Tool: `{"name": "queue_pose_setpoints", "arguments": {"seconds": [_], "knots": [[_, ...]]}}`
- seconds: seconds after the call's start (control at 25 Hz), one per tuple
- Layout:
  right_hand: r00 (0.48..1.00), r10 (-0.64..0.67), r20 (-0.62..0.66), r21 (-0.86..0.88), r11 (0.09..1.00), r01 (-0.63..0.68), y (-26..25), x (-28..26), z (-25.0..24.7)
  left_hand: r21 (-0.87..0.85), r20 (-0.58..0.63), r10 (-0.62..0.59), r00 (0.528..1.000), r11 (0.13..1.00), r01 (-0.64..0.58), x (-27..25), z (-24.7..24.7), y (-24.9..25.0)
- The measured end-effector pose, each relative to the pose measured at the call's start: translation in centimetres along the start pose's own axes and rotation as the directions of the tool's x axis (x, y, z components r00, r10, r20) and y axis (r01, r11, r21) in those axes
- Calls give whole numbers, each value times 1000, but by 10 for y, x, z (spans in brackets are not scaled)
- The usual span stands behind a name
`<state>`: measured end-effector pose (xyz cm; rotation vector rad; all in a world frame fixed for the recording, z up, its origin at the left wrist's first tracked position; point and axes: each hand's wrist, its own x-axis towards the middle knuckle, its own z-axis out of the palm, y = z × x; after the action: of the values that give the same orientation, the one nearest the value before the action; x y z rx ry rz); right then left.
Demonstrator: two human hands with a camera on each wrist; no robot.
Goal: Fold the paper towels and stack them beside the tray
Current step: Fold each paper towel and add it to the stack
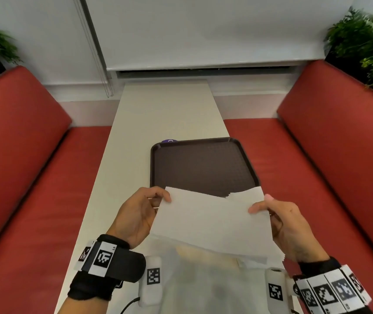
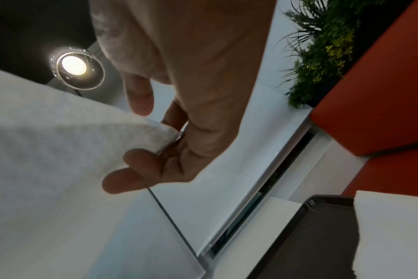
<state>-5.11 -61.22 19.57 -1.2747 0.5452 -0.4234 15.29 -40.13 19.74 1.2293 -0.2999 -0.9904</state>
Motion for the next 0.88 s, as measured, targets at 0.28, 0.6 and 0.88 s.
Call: {"name": "queue_pose_setpoints", "arguments": {"seconds": [0.28, 0.6, 0.88], "knots": [[962, 16, -272, -233, 969, -82, 67, -22, -42, 418, -2, -132, 991, 901, 121, 41, 31, -53], [749, -11, -663, -248, 947, -205, 127, -25, -59, 625, 73, -216, 974, 771, 124, 133, 101, -118], [755, 79, -650, -479, 730, -488, 144, -16, -69, 890, 115, -370, 922, 450, 70, 171, 108, -163]]}}
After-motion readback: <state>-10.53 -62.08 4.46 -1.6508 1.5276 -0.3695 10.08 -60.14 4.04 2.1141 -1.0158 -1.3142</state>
